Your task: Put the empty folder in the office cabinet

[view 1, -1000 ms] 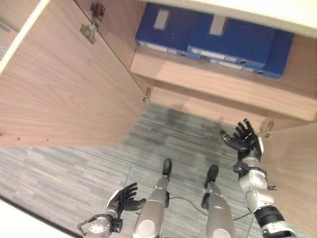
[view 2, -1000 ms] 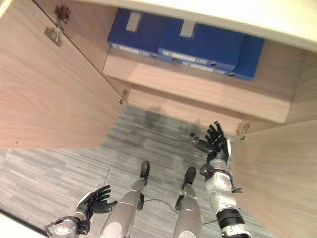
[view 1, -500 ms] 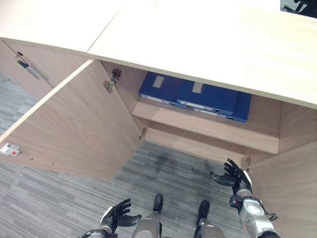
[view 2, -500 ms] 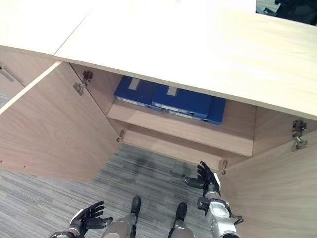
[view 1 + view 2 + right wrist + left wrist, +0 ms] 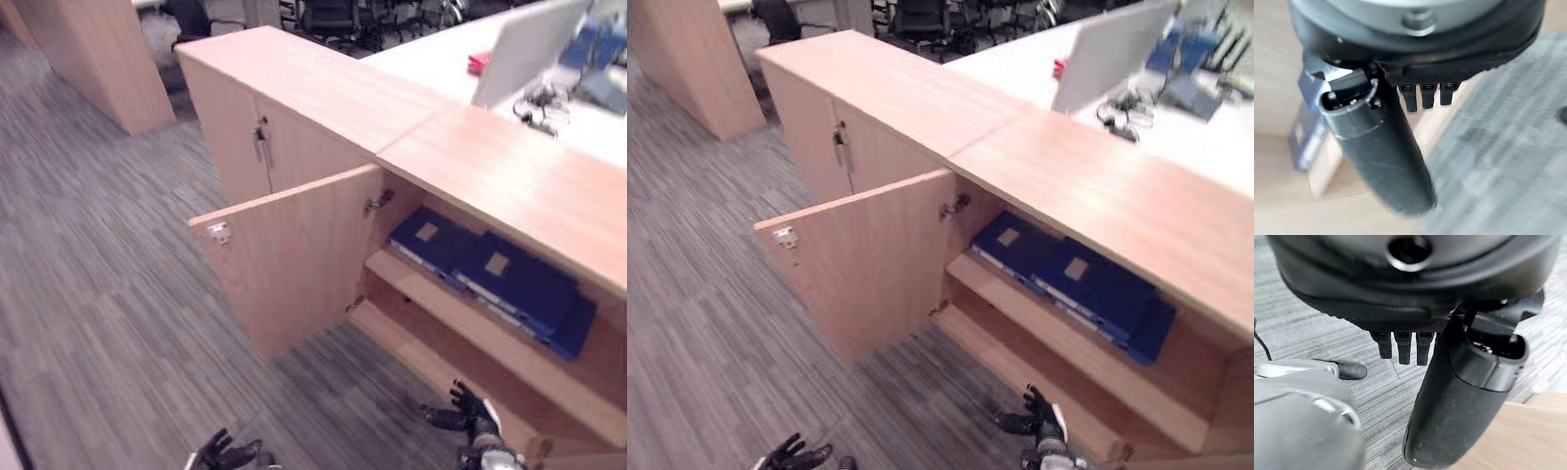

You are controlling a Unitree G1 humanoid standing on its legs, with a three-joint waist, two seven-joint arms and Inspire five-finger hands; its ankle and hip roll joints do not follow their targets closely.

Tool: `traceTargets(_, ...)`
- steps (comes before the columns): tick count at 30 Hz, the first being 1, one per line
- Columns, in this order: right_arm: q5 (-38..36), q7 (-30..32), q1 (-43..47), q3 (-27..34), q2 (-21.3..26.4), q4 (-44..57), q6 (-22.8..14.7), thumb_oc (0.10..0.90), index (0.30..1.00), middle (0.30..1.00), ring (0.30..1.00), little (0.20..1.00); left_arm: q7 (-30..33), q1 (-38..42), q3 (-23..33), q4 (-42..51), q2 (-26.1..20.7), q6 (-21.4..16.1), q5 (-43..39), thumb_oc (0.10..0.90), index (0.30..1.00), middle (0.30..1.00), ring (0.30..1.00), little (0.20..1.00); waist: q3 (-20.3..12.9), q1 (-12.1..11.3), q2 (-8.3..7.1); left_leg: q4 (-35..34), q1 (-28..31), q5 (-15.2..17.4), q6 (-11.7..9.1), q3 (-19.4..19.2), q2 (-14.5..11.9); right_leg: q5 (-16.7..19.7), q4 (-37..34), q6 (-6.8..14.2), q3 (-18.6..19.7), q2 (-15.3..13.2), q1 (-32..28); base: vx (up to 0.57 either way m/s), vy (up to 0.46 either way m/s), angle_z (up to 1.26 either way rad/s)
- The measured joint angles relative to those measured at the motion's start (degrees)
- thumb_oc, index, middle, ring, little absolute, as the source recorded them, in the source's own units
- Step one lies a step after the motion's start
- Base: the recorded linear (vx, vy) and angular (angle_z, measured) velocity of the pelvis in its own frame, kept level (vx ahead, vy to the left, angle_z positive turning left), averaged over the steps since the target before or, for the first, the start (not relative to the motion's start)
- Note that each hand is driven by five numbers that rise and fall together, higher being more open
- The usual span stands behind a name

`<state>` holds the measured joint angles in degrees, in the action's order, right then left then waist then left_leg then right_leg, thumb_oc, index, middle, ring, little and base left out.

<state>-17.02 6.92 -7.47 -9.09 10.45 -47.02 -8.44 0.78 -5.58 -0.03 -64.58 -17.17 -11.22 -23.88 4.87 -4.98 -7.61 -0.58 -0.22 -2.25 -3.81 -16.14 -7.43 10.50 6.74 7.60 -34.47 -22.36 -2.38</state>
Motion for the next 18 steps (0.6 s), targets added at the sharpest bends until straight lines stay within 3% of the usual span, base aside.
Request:
traceTargets(1, -0.11, 0.06, 0.59, 0.60, -1.75, -1.07, 0.34, 0.800, 0.900, 0.900, 0.900, 0.900, -0.25, 0.64, -0.71, -0.17, 0.16, 0.07, 0.41, 0.800, 0.900, 0.900, 0.900, 0.900, -0.39, -0.18, -0.10, 1.28, 0.11, 1.42, 2.08, 0.75, 3.26, 4.01, 0.61, -2.13, -1.86, -3.29, -1.73, 0.03, 0.454, 0.58)
traceTargets(2, -1.09, 0.16, 0.88, 0.69, -2.00, -1.15, 0.37, 0.800, 0.900, 0.900, 0.900, 0.900, -0.20, 0.97, -2.28, 0.17, 0.20, -0.11, 1.34, 0.800, 0.900, 0.900, 0.900, 0.900, -0.57, -0.39, 1.24, 1.33, 0.30, 3.56, 3.36, 1.29, 4.80, 7.70, 0.80, -2.12, -1.81, -4.94, -1.94, 0.03, 0.556, 0.39)
traceTargets(3, -3.29, -0.08, 2.71, 1.05, -3.42, -1.96, -0.10, 0.800, 0.900, 0.900, 0.900, 0.900, -0.06, 1.23, -3.22, 0.83, 0.11, -0.47, 2.31, 0.800, 0.900, 0.900, 0.900, 0.900, -0.62, -1.70, 2.23, 1.33, 0.62, 3.88, 6.04, 1.19, 7.06, 12.91, 2.76, -0.32, 0.10, -8.00, 0.40, 0.02, 0.418, 0.06)
traceTargets(5, -6.64, -0.05, 5.98, 1.32, -5.03, -3.97, 0.16, 0.800, 0.900, 0.900, 0.900, 0.900, -0.04, 0.80, -3.17, 0.61, -0.22, -0.36, 2.36, 0.800, 0.900, 0.900, 0.900, 0.900, -0.17, -1.82, 2.87, 0.13, 1.54, 2.89, 7.83, 0.53, 8.83, 15.96, 6.17, -3.16, 0.58, -10.91, 3.00, 0.02, 0.217, -0.02)
traceTargets(6, -8.50, -0.26, 6.37, 0.14, -5.87, -3.65, 0.14, 0.800, 0.900, 0.900, 0.900, 0.900, 0.24, 1.08, -3.14, 0.55, -0.49, -0.05, 2.43, 0.800, 0.900, 0.900, 0.900, 0.900, 0.02, -1.65, 3.68, -0.13, 1.57, 2.50, 8.71, 1.14, 9.16, 11.82, 9.09, 0.68, 1.15, -10.95, 3.84, -0.01, 0.229, 0.51)
traceTargets(7, -9.09, -1.53, 6.73, -2.09, -5.81, -2.44, 0.07, 0.800, 0.900, 0.900, 0.900, 0.900, 1.14, 1.79, -3.18, 1.40, -0.47, -0.12, 2.49, 0.800, 0.900, 0.900, 0.900, 0.900, 1.08, -2.19, 5.48, -1.83, 2.01, 1.91, 10.87, 3.71, 9.17, 0.05, 15.07, 5.00, 4.86, -5.23, 5.49, 0.03, 0.255, 0.64)
traceTargets(8, -9.23, -1.52, 6.86, -2.08, -5.75, -2.45, 0.07, 0.800, 0.900, 0.900, 0.900, 0.900, 1.16, 1.75, -3.18, 1.68, -0.40, -0.12, 2.48, 0.800, 0.900, 0.900, 0.900, 0.900, 1.40, -2.35, 5.56, -2.54, 2.64, 1.56, 11.40, 4.05, 9.61, -2.26, 17.04, 5.38, 5.60, -3.53, 6.00, 0.05, 0.181, 0.59)
traceTargets(9, -10.40, -1.49, 6.90, -2.10, -5.30, -2.25, 0.08, 0.800, 0.900, 0.900, 0.900, 0.900, 1.12, 1.45, -3.84, 1.47, 0.13, -0.04, 2.49, 0.800, 0.900, 0.900, 0.900, 0.900, 1.50, -2.00, 5.96, -3.04, 3.30, 1.51, 12.34, 6.02, 10.37, -6.87, 17.91, 4.16, 10.04, 1.93, 7.24, 0.08, 0.107, 0.52)
traceTargets(10, -10.70, -1.45, 6.97, -2.42, -4.80, -1.88, -0.11, 0.800, 0.900, 0.900, 0.900, 0.900, 1.25, 1.70, -4.02, 0.67, 0.05, -0.03, 2.54, 0.800, 0.900, 0.900, 0.900, 0.900, 2.01, -0.85, 6.66, -2.90, 3.17, 1.33, 12.03, 7.64, 9.59, -11.47, 15.38, 2.69, 17.99, 7.84, 7.21, 0.03, 0.021, 0.94)
traceTargets(11, -10.75, -1.40, 6.09, -2.53, -4.11, -0.98, -0.12, 0.800, 0.900, 0.900, 0.900, 0.900, 0.97, 2.44, -4.58, 0.08, 0.02, -0.02, 2.85, 0.800, 0.900, 0.900, 0.900, 0.900, 2.30, 0.73, 6.91, -3.13, 3.03, 0.36, 11.20, 9.34, 9.40, -14.17, 12.39, 1.09, 19.75, 11.91, 6.68, 0.03, 0.008, 1.03)
traceTargets(14, -10.69, -1.46, 4.97, -1.87, -2.48, -0.94, -0.21, 0.800, 0.900, 0.900, 0.900, 0.900, 1.19, 3.50, -4.70, -0.19, -0.09, -0.28, 3.98, 0.800, 0.900, 0.900, 0.900, 0.900, 2.57, 1.06, 4.45, -3.91, 3.08, 0.09, 11.07, 12.76, 12.47, -15.08, 6.79, 0.61, 19.61, 13.46, 8.76, 0.06, -0.020, 0.77)
traceTargets(18, -10.65, -1.51, 2.98, -1.21, -1.59, -0.50, -0.17, 0.800, 0.900, 0.900, 0.900, 0.900, 1.18, 1.00, -4.31, 0.50, -0.14, -0.16, 4.50, 0.800, 0.900, 0.900, 0.900, 0.900, 2.29, 0.81, 4.34, -3.90, 3.63, 0.52, 10.47, 13.71, 13.54, -14.40, 3.41, -0.31, 19.75, 13.37, 7.27, 0.07, -0.038, 0.24)
